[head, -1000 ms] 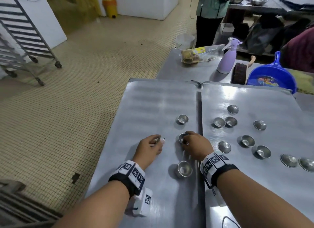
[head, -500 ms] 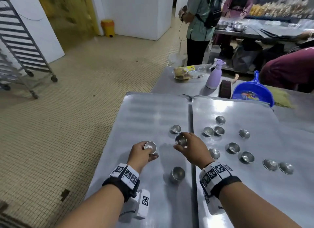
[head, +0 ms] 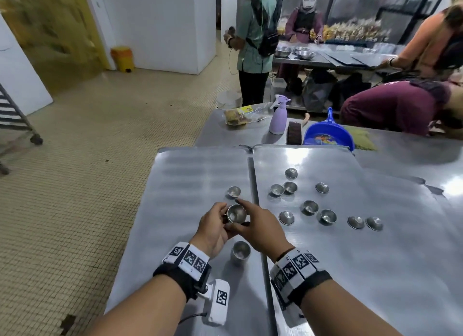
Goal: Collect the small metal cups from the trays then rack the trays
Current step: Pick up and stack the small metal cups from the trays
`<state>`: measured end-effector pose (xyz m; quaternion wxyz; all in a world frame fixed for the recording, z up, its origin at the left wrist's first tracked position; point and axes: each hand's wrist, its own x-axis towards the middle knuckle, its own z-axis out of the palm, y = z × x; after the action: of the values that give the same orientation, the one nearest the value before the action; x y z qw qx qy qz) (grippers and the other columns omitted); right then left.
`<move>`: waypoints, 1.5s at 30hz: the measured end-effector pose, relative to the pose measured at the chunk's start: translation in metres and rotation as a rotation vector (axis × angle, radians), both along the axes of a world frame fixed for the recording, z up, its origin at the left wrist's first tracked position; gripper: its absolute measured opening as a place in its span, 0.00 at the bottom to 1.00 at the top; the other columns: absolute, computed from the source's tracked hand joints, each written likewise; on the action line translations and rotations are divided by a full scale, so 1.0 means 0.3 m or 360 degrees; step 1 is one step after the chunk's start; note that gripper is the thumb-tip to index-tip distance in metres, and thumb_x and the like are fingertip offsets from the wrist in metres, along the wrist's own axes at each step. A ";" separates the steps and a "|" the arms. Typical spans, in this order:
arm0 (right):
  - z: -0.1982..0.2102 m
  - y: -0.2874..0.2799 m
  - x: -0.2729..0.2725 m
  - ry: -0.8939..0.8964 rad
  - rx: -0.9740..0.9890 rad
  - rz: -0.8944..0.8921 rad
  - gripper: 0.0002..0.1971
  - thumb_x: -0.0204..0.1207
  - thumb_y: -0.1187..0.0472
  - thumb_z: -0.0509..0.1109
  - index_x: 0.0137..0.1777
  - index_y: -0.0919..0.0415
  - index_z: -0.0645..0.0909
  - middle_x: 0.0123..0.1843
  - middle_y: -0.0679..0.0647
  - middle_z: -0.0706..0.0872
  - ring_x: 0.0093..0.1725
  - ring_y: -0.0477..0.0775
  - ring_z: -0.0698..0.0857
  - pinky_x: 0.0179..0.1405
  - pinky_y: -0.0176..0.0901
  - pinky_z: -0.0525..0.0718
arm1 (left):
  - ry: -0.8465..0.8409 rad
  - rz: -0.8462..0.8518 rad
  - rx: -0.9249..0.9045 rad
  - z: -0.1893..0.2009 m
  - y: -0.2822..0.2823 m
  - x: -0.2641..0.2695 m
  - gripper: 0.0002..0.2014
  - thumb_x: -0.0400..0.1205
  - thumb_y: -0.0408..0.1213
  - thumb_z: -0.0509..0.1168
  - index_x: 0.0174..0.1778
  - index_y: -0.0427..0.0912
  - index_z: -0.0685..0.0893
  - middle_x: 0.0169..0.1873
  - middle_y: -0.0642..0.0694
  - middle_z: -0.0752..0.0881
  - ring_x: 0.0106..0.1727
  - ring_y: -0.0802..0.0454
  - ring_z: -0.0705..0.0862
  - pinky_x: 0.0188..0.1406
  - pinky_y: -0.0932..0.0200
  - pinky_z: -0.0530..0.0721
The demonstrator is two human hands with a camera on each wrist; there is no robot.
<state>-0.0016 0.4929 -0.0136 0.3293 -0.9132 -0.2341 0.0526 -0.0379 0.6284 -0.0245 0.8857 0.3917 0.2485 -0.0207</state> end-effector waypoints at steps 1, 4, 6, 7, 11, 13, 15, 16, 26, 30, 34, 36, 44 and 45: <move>-0.007 -0.014 -0.005 0.0025 0.0013 -0.0020 0.37 0.69 0.36 0.77 0.79 0.40 0.71 0.68 0.43 0.86 0.63 0.48 0.85 0.58 0.46 0.84 | 0.0001 -0.0032 0.0024 -0.011 0.002 0.001 0.14 0.87 0.36 0.59 0.56 0.29 0.83 0.42 0.32 0.88 0.36 0.42 0.90 0.36 0.51 0.90; -0.046 -0.078 0.007 0.0063 0.0013 -0.0175 0.34 0.73 0.32 0.70 0.77 0.44 0.74 0.71 0.43 0.83 0.66 0.46 0.83 0.62 0.47 0.83 | 0.0019 -0.0138 0.0257 -0.050 0.008 0.014 0.08 0.85 0.27 0.61 0.53 0.25 0.83 0.47 0.27 0.85 0.44 0.36 0.90 0.45 0.51 0.92; -0.076 -0.143 0.039 0.0056 -0.0086 -0.0314 0.28 0.77 0.36 0.68 0.73 0.48 0.78 0.69 0.46 0.84 0.64 0.49 0.84 0.60 0.48 0.83 | 0.0044 -0.0181 0.0429 -0.066 -0.001 0.022 0.07 0.85 0.22 0.60 0.53 0.23 0.83 0.51 0.25 0.85 0.44 0.35 0.92 0.43 0.55 0.92; -0.090 -0.178 0.061 0.0060 -0.0153 -0.0384 0.25 0.79 0.39 0.67 0.71 0.49 0.79 0.68 0.48 0.84 0.63 0.51 0.84 0.59 0.48 0.83 | 0.0055 -0.0198 0.0503 -0.072 -0.008 0.024 0.07 0.85 0.21 0.60 0.54 0.22 0.82 0.53 0.24 0.85 0.44 0.34 0.93 0.42 0.56 0.92; -0.127 -0.295 0.177 0.0169 -0.0363 -0.0540 0.22 0.80 0.45 0.64 0.72 0.51 0.78 0.69 0.55 0.84 0.64 0.59 0.84 0.56 0.50 0.81 | 0.0024 -0.0257 0.0707 -0.069 -0.038 0.035 0.08 0.84 0.20 0.60 0.54 0.21 0.82 0.52 0.26 0.84 0.43 0.34 0.93 0.40 0.58 0.92; -0.141 -0.325 0.231 0.0201 -0.0433 -0.0477 0.25 0.81 0.46 0.63 0.77 0.52 0.74 0.74 0.56 0.80 0.69 0.59 0.81 0.62 0.52 0.80 | 0.0028 -0.0242 0.0764 -0.064 -0.051 0.043 0.08 0.84 0.21 0.60 0.54 0.22 0.83 0.52 0.28 0.83 0.43 0.35 0.94 0.41 0.58 0.92; -0.158 -0.334 0.270 0.0196 -0.0486 -0.0359 0.26 0.82 0.49 0.63 0.80 0.52 0.71 0.77 0.56 0.77 0.74 0.59 0.77 0.67 0.53 0.77 | 0.0048 -0.0220 0.0785 -0.054 -0.069 0.044 0.08 0.84 0.21 0.60 0.54 0.22 0.82 0.51 0.28 0.83 0.43 0.34 0.94 0.41 0.60 0.91; -0.168 -0.334 0.286 0.0204 -0.0504 -0.0297 0.27 0.83 0.50 0.62 0.81 0.52 0.70 0.78 0.55 0.76 0.75 0.59 0.76 0.68 0.53 0.77 | 0.0060 -0.0207 0.0796 -0.052 -0.076 0.044 0.08 0.84 0.21 0.60 0.54 0.22 0.82 0.51 0.28 0.82 0.43 0.35 0.94 0.40 0.60 0.91; -0.280 -0.341 0.360 0.0131 -0.0521 -0.0102 0.14 0.80 0.58 0.63 0.62 0.57 0.81 0.65 0.58 0.82 0.59 0.65 0.83 0.54 0.53 0.83 | 0.0151 -0.0096 0.0888 -0.013 -0.159 0.069 0.09 0.84 0.22 0.59 0.54 0.22 0.82 0.51 0.29 0.83 0.44 0.35 0.94 0.48 0.55 0.92; -0.274 -0.361 0.349 0.0166 -0.0415 -0.0073 0.19 0.82 0.59 0.63 0.72 0.58 0.76 0.66 0.63 0.80 0.63 0.68 0.81 0.58 0.56 0.81 | 0.0173 -0.0047 0.0891 0.008 -0.207 0.087 0.08 0.84 0.20 0.58 0.51 0.24 0.83 0.49 0.31 0.83 0.43 0.36 0.94 0.41 0.60 0.91; -0.262 -0.401 0.318 0.0134 -0.0264 -0.0103 0.14 0.79 0.57 0.68 0.64 0.58 0.79 0.62 0.59 0.76 0.55 0.68 0.84 0.49 0.52 0.81 | 0.0163 -0.0062 0.0901 0.016 -0.255 0.107 0.09 0.83 0.19 0.58 0.50 0.27 0.84 0.48 0.31 0.84 0.42 0.36 0.94 0.38 0.61 0.90; -0.264 -0.420 0.301 0.0103 -0.0246 -0.0118 0.10 0.78 0.57 0.69 0.56 0.58 0.79 0.58 0.57 0.77 0.52 0.65 0.83 0.43 0.48 0.76 | 0.0158 -0.0075 0.0899 0.008 -0.278 0.117 0.09 0.83 0.19 0.57 0.51 0.26 0.83 0.49 0.31 0.83 0.41 0.36 0.94 0.39 0.59 0.91; -0.279 -0.506 0.207 0.0030 -0.0174 -0.0177 0.09 0.73 0.51 0.67 0.34 0.53 0.77 0.49 0.46 0.79 0.51 0.51 0.81 0.47 0.45 0.79 | 0.0165 -0.0155 0.0904 -0.023 -0.372 0.136 0.11 0.83 0.19 0.56 0.53 0.25 0.83 0.50 0.29 0.83 0.37 0.39 0.93 0.33 0.63 0.89; -0.280 -0.515 0.200 0.0028 -0.0187 -0.0172 0.09 0.73 0.51 0.66 0.34 0.52 0.76 0.49 0.47 0.80 0.52 0.52 0.81 0.47 0.45 0.79 | 0.0166 -0.0169 0.0904 -0.025 -0.382 0.136 0.11 0.83 0.18 0.55 0.52 0.25 0.83 0.49 0.29 0.82 0.37 0.39 0.93 0.33 0.63 0.88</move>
<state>0.0585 0.3383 -0.0978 0.2794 -0.9418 -0.1780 0.0564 0.0030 0.5137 -0.0322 0.7243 0.6347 0.2687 -0.0169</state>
